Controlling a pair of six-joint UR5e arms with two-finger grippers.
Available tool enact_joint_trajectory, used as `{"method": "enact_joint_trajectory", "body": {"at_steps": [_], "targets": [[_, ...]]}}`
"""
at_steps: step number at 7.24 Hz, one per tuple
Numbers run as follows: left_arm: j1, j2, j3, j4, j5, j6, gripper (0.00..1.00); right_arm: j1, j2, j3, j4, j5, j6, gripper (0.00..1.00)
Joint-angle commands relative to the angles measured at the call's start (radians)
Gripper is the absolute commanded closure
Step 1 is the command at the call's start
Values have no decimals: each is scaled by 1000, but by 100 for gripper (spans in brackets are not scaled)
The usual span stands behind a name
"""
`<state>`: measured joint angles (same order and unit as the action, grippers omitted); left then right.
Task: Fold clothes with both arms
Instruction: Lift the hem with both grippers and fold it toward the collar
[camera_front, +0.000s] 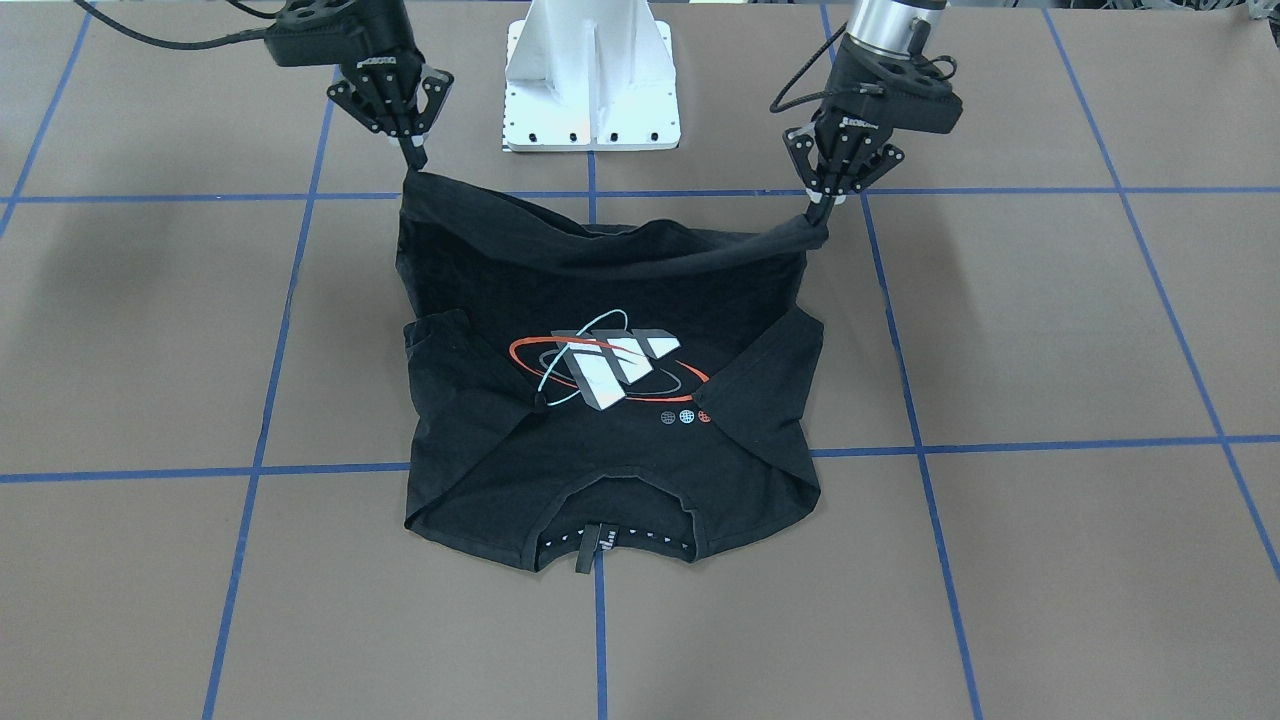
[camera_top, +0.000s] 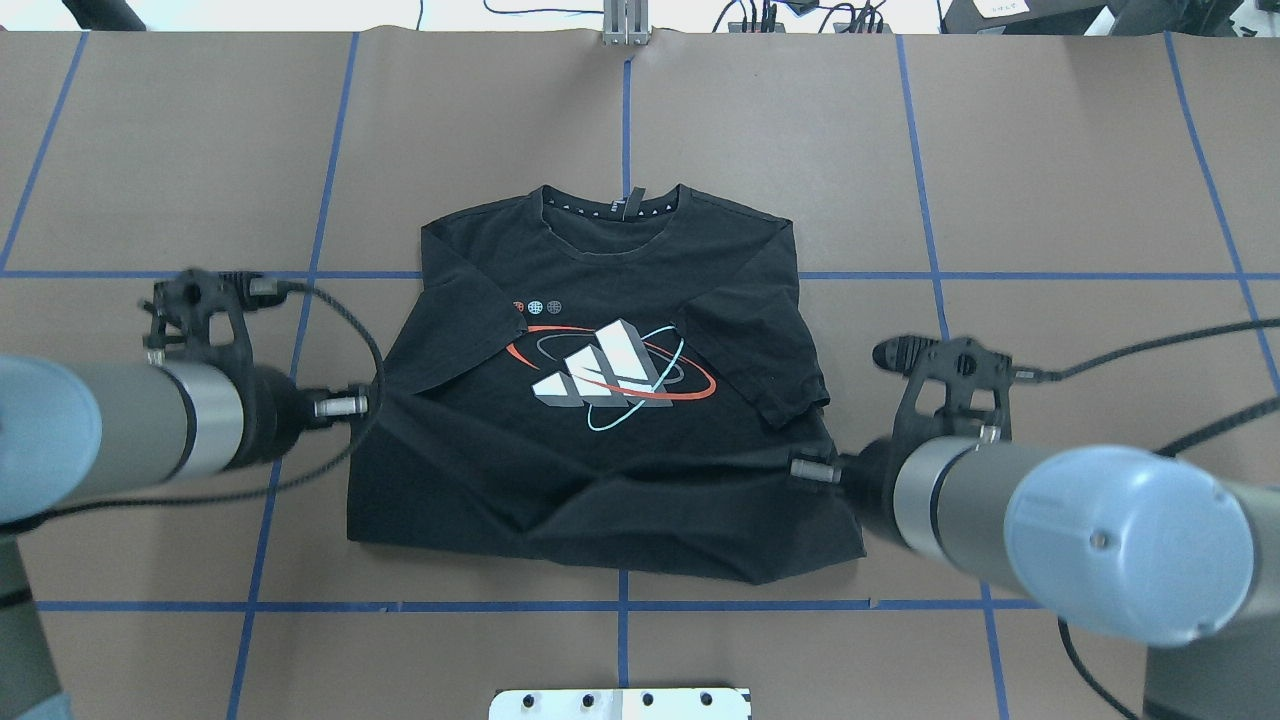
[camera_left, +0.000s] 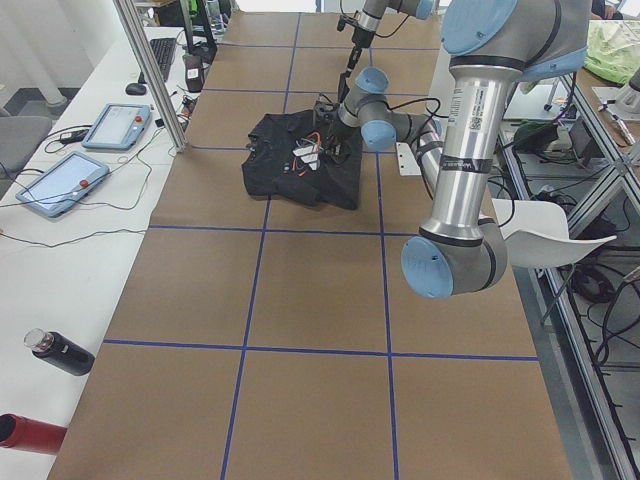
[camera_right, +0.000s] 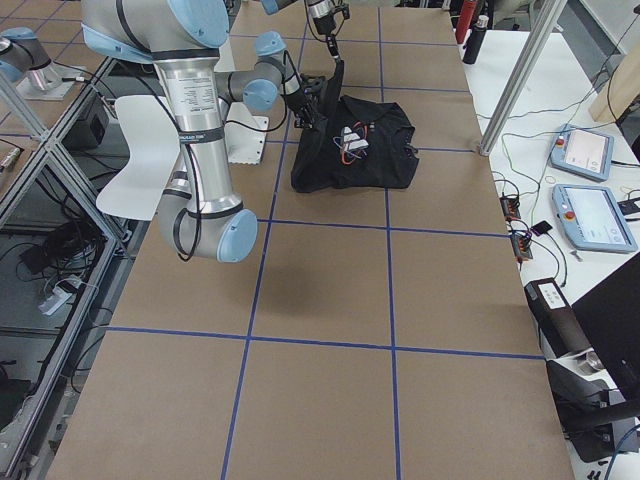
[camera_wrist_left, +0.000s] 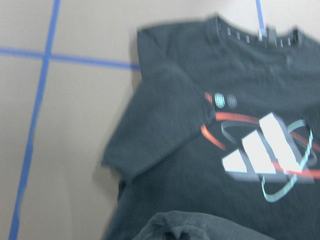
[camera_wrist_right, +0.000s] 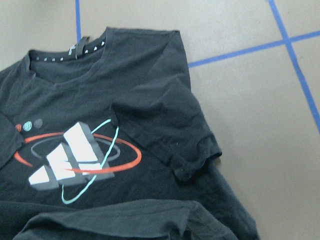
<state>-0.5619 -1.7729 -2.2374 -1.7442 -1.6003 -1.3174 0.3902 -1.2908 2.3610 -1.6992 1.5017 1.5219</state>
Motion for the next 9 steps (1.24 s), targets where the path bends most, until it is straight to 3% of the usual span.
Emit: {"method": "enact_joint_trajectory", "body": {"at_steps": [1,3,5,9], "targets": [[-93,-84,68,0,28,14,100,141,24,-57,6,17,-40,100],[-111,-205,245,-6,94,20,100,244,74,-155,12,75,-75,100],[-127,-227,342,-26,130,84,100,289,135,-280,12,74,-100,100],[-125,-335,692,-188,164,162,100,312,221,-507,16,68,-131,100]]}}
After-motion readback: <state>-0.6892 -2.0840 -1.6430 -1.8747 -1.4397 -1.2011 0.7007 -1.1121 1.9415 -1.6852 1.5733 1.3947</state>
